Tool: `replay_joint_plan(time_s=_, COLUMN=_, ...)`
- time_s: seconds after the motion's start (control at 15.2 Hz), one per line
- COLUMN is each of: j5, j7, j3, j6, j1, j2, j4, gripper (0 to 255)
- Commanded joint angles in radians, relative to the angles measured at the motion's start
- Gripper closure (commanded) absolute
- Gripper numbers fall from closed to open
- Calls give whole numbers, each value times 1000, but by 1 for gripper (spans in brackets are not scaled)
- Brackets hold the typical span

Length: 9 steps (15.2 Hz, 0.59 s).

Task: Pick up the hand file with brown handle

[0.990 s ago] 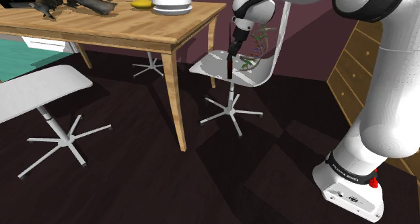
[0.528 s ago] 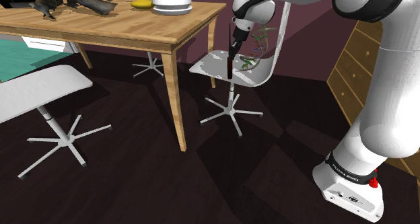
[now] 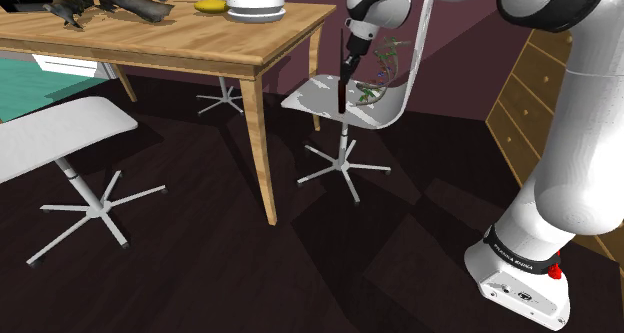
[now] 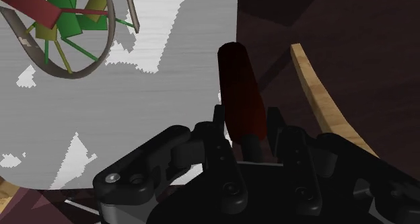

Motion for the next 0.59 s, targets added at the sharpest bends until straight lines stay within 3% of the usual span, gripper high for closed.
replay_joint_plan(time_s=0.0, j5=-8, j7=10, j3=-2, j6=-23, j1=1, j2=-9, j4=15, gripper=255)
replay_joint_plan(time_s=0.53, j5=-31, j7=43, j3=-9, j6=-116, j1=0, j2=-31, j4=93, gripper=255)
